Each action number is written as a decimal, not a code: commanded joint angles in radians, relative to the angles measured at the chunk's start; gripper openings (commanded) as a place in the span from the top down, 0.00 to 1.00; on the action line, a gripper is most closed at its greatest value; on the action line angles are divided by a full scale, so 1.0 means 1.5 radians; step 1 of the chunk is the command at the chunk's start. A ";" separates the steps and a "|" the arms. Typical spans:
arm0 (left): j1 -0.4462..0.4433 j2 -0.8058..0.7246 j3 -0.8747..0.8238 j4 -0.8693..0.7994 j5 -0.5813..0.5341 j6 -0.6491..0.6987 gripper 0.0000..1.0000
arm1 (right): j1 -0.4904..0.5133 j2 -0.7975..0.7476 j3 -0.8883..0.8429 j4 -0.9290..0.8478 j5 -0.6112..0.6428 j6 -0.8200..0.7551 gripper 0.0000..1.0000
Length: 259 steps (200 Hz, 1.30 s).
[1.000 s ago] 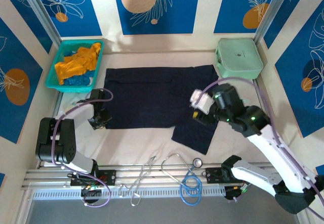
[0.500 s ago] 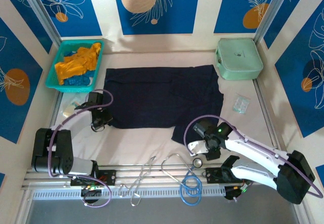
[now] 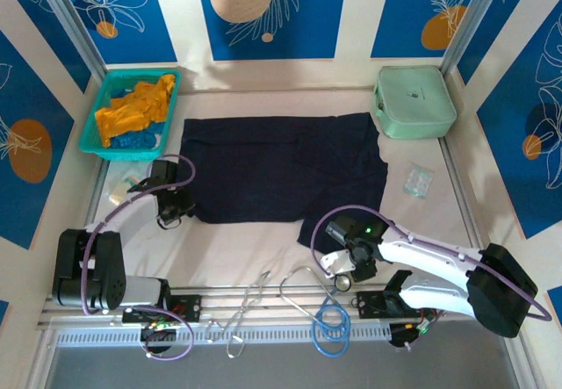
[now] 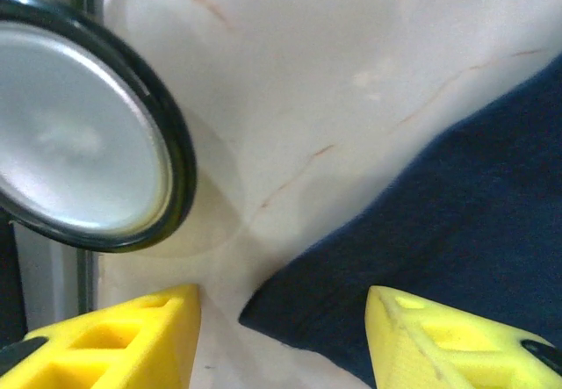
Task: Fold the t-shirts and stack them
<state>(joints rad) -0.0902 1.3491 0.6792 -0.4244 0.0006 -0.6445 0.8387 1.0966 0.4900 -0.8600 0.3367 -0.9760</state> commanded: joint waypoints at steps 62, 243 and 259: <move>-0.003 -0.015 -0.008 0.011 0.010 0.024 1.00 | -0.006 0.096 -0.025 0.074 -0.014 -0.018 0.65; -0.004 -0.236 -0.071 -0.183 -0.024 -0.004 1.00 | 0.078 -0.248 0.118 -0.228 0.235 0.258 1.00; -0.004 -0.263 -0.068 -0.217 -0.028 -0.009 1.00 | 0.103 -0.274 0.126 -0.260 0.249 0.290 1.00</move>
<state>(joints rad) -0.0902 1.0092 0.5877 -0.6231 -0.0113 -0.6334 0.9478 0.7345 0.6491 -1.1278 0.6239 -0.6727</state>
